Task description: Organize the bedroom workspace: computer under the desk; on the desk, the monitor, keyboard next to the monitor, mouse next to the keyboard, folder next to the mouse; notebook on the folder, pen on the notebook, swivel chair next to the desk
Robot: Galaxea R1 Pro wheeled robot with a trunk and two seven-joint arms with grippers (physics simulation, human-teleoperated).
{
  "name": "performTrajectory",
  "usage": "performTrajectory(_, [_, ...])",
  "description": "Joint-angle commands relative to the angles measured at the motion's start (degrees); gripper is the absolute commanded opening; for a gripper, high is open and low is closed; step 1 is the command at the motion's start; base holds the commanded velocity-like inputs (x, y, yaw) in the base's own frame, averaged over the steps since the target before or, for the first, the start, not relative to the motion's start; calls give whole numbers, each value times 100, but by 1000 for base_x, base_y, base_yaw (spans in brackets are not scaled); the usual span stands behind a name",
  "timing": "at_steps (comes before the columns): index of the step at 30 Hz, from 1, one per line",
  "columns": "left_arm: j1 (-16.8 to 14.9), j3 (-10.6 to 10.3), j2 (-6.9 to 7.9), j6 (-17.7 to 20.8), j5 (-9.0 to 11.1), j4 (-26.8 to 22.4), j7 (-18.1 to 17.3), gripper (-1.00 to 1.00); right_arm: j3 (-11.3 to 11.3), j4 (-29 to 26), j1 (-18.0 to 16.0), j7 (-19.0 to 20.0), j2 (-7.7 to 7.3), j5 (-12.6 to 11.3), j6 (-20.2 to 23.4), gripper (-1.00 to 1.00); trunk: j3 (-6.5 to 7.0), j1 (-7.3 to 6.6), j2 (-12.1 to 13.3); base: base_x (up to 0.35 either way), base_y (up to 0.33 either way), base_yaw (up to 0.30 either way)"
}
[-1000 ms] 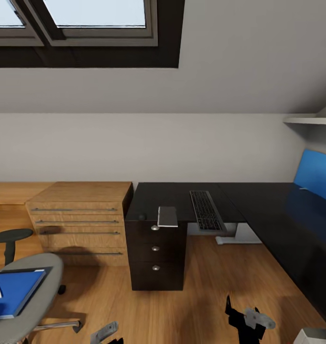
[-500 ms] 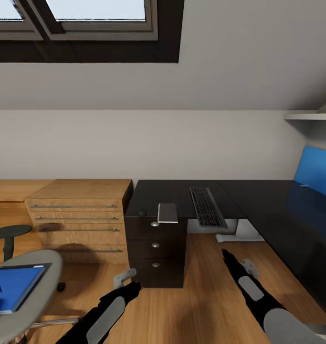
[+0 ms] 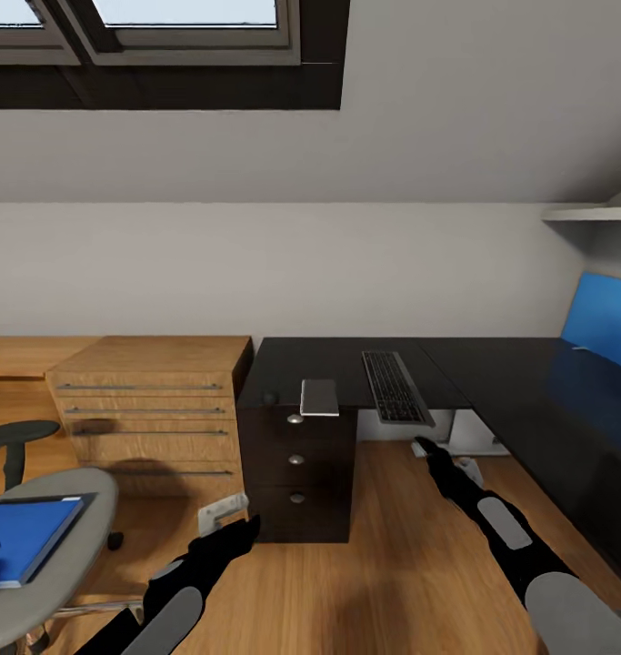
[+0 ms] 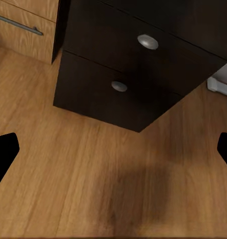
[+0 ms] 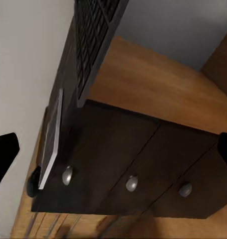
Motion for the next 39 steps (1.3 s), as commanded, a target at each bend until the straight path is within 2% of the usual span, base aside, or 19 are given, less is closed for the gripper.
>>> performTrajectory(1, [-2,-25,5,13,17,-16,49,100,-11,-40,2,130,-78,-71,81,100,-25,22,-45,0,0,0])
performTrajectory(2, [2,-35,4,11,18,-22,57,100,-12,-56,5,206,-139,-142,108,100,-43,44,-85,0,0,0])
performTrajectory(4, [6,-51,-3,11,23,-28,72,100,-14,-62,8,303,-214,-475,135,100,-79,88,-165,0,0,0])
performTrajectory(9, [8,-57,-6,11,25,-26,79,100,-7,-64,10,353,-244,-766,146,100,-168,198,-365,0,0,0])
performTrajectory(16, [8,-58,-7,9,27,-23,80,100,-7,-56,10,371,-296,-830,139,100,-168,198,-365,0,0,0])
performTrajectory(22, [8,-58,0,10,27,-9,80,100,-7,168,10,359,-289,-849,123,100,-168,198,-365,0,0,0])
performTrajectory(29, [8,-63,4,9,27,-5,80,100,5,201,10,-7,-286,-836,113,100,-168,198,-365,0,0,0])
performTrajectory(36, [15,-58,16,9,22,-4,80,100,12,175,10,-82,-249,-865,101,100,-168,198,-365,0,0,0])
performTrajectory(39, [16,-58,18,9,20,-4,80,100,6,174,10,-87,-244,-1002,117,100,-168,198,-365,0,0,0])
